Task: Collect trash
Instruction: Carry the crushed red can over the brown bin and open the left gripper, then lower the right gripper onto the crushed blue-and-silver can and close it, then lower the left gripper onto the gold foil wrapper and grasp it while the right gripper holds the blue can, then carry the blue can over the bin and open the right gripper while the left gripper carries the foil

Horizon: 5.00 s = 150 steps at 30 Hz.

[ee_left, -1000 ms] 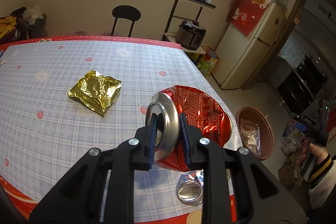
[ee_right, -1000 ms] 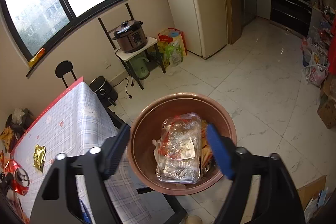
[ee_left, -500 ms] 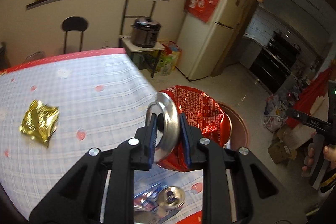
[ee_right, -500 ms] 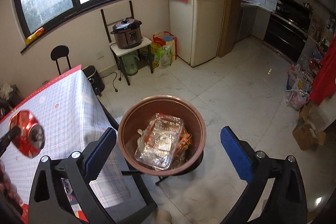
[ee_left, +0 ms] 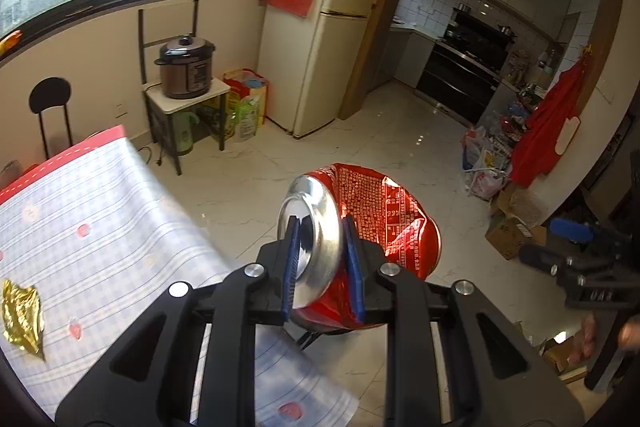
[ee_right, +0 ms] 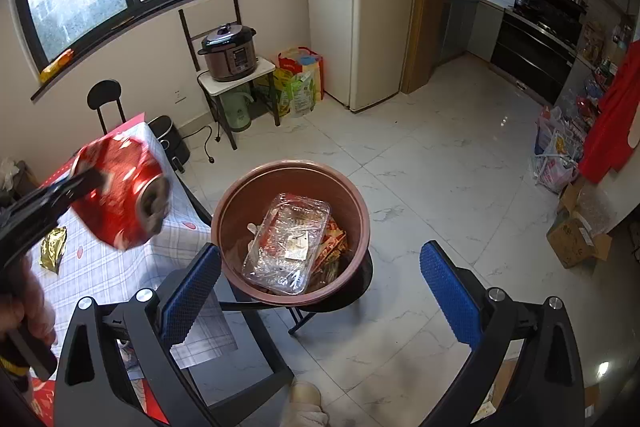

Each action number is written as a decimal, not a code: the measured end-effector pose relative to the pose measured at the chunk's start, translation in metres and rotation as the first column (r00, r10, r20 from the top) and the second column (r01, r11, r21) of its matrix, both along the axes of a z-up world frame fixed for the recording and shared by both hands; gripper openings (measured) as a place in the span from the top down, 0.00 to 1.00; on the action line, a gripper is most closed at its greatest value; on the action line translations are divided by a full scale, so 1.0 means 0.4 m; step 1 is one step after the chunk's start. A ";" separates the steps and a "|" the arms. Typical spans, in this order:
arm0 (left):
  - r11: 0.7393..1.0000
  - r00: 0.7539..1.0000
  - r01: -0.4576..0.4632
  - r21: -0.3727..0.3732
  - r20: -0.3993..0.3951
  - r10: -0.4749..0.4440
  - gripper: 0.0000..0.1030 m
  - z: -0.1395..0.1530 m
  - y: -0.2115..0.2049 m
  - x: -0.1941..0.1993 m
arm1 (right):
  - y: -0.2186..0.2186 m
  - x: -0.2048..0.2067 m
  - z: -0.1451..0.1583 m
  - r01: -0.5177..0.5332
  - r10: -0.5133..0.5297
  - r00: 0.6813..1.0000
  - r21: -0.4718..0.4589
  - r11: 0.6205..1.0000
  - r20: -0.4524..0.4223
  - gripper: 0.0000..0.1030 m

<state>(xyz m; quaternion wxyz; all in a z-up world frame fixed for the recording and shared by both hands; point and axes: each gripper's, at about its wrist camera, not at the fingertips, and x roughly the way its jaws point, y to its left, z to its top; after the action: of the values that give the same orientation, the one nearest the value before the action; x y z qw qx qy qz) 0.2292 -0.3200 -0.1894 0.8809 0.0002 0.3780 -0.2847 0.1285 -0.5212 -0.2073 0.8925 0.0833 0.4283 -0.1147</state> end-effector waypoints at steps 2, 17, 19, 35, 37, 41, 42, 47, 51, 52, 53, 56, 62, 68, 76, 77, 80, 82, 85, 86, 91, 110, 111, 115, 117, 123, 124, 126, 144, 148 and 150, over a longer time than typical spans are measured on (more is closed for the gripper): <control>0.999 1.000 0.024 -0.035 0.001 -0.024 0.66 0.009 -0.038 0.023 | -0.006 -0.003 -0.002 0.008 -0.008 1.000 0.000 1.000 0.000 0.05; 0.994 0.997 -0.022 -0.109 0.068 0.030 0.06 0.096 0.027 0.032 | 0.022 -0.033 0.001 0.038 -0.038 0.999 0.010 0.999 -0.003 0.05; 0.995 0.996 -0.039 -0.097 0.071 0.046 0.06 0.100 0.071 0.017 | 0.045 -0.033 0.007 0.028 -0.028 1.000 0.007 1.000 0.001 0.05; 0.981 0.979 -0.182 -0.072 0.080 0.188 0.06 0.136 0.448 -0.088 | 0.309 -0.040 0.045 -0.078 0.078 0.997 -0.006 0.997 0.000 0.05; 0.977 0.976 -0.201 -0.068 0.075 0.206 0.06 0.130 0.497 -0.101 | 0.345 -0.041 0.043 -0.093 0.092 0.996 -0.007 0.996 -0.007 0.05; 0.969 0.968 -0.241 -0.058 0.058 0.244 0.06 0.114 0.592 -0.131 | 0.414 -0.043 0.033 -0.120 0.120 0.993 -0.008 0.993 -0.018 0.05; 0.967 0.966 -0.249 -0.055 0.055 0.252 0.06 0.110 0.612 -0.137 | 0.433 -0.043 0.028 -0.127 0.127 0.992 -0.006 0.992 -0.020 0.05; 0.958 0.957 -0.286 -0.024 0.042 0.287 0.06 0.071 0.716 -0.176 | 0.526 -0.048 -0.018 -0.187 0.189 0.981 0.040 0.982 -0.037 0.05; 0.946 0.945 -0.325 0.013 0.022 0.325 0.06 0.024 0.796 -0.208 | 0.602 -0.048 -0.080 -0.262 0.268 0.962 0.107 0.959 -0.047 0.05; 0.943 0.943 -0.333 0.017 0.015 0.333 0.06 0.010 0.817 -0.216 | 0.619 -0.046 -0.095 -0.275 0.282 0.958 0.113 0.955 -0.054 0.05; 0.940 0.940 -0.341 0.021 0.013 0.341 0.06 -0.003 0.836 -0.225 | 0.640 -0.047 -0.113 -0.289 0.297 0.953 0.117 0.950 -0.059 0.05; 0.932 0.933 -0.359 0.041 0.016 0.359 0.06 -0.039 0.886 -0.250 | 0.680 -0.044 -0.169 -0.312 0.322 0.944 0.125 0.942 -0.067 0.05; 0.917 0.919 -0.393 0.069 -0.014 0.394 0.06 -0.110 0.980 -0.285 | 0.712 -0.020 -0.316 -0.286 0.304 0.941 0.128 0.950 -0.152 0.34; 0.887 0.889 -0.448 0.109 -0.055 0.455 0.06 -0.170 1.062 -0.308 | 0.727 -0.001 -0.400 -0.235 0.257 0.952 0.139 0.962 -0.169 0.38; 0.858 0.857 -0.501 0.113 -0.078 0.510 0.06 -0.200 1.132 -0.339 | 0.744 0.041 -0.442 -0.186 0.205 0.957 0.112 0.976 -0.204 0.45; 0.856 0.854 -0.506 0.110 -0.078 0.515 0.06 -0.201 1.138 -0.343 | 0.749 0.045 -0.446 -0.186 0.205 0.956 0.106 0.977 -0.210 0.47; 0.852 0.849 -0.512 0.111 -0.083 0.521 0.06 -0.200 1.141 -0.352 | 0.759 0.050 -0.448 -0.184 0.200 0.958 0.096 0.978 -0.207 0.47; 0.849 0.845 -0.517 0.115 -0.088 0.527 0.06 -0.202 1.145 -0.352 | 0.764 0.052 -0.446 -0.181 0.199 0.957 0.103 0.978 -0.211 0.48; 0.844 0.839 -0.525 0.113 -0.097 0.535 0.06 -0.206 1.150 -0.353 | 0.780 0.048 -0.437 -0.199 0.219 0.956 0.117 0.973 -0.195 0.48; 0.842 0.837 -0.528 0.113 -0.102 0.538 0.06 -0.209 1.152 -0.353 | 0.789 0.048 -0.432 -0.208 0.228 0.955 0.122 0.971 -0.190 0.48; 0.843 0.834 -0.525 0.119 -0.125 0.537 0.06 -0.228 1.148 -0.348 | 0.841 0.044 -0.403 -0.279 0.302 0.941 0.158 0.947 -0.152 0.48; 0.714 0.703 -0.691 -0.117 -0.340 0.624 0.07 -0.360 1.215 -0.084 | 0.853 0.106 -0.359 -0.359 0.385 0.917 0.203 0.911 -0.107 0.48; 0.699 0.691 -0.704 -0.127 -0.348 0.633 0.07 -0.367 1.208 -0.063 | 0.852 0.111 -0.357 -0.364 0.390 0.914 0.201 0.909 -0.107 0.48; 0.658 0.655 -0.742 -0.130 -0.349 0.670 0.09 -0.395 1.179 0.001 | 0.837 0.130 -0.352 -0.387 0.412 0.905 0.193 0.902 -0.110 0.48; 0.649 0.645 -0.752 -0.115 -0.334 0.687 0.09 -0.407 1.163 0.027 | 0.823 0.143 -0.353 -0.395 0.420 0.901 0.191 0.899 -0.114 0.48; 0.602 0.597 -0.794 -0.089 -0.308 0.741 0.20 -0.448 1.142 0.078 | 0.781 0.181 -0.361 -0.397 0.424 0.897 0.196 0.897 -0.124 0.48; 0.592 0.587 -0.800 -0.092 -0.317 0.744 0.27 -0.456 1.144 0.083 | 0.775 0.185 -0.362 -0.397 0.425 0.897 0.197 0.896 -0.124 0.48; 0.563 0.566 -0.819 -0.109 -0.313 0.763 0.29 -0.459 1.148 0.081 | 0.764 0.189 -0.362 -0.398 0.426 0.896 0.197 0.896 -0.124 0.48; 0.552 0.606 -0.795 -0.252 -0.297 0.738 0.80 -0.396 1.165 0.013 | 0.731 0.191 -0.341 -0.377 0.402 0.911 0.209 0.902 -0.093 0.48; 0.609 0.658 -0.751 -0.255 -0.214 0.722 0.83 -0.315 1.163 -0.038 | 0.745 0.184 -0.317 -0.390 0.411 0.909 0.214 0.895 -0.061 0.48; 0.638 0.683 -0.728 -0.252 -0.177 0.709 0.85 -0.279 1.157 -0.068 | 0.749 0.180 -0.304 -0.398 0.416 0.908 0.211 0.893 -0.046 0.48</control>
<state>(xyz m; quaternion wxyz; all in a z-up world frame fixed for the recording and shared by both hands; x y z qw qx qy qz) 0.2019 0.1427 -0.3010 0.8983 -0.2934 0.3252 0.0346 0.2006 -0.2216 -0.3290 0.8638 0.0744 0.4851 0.1140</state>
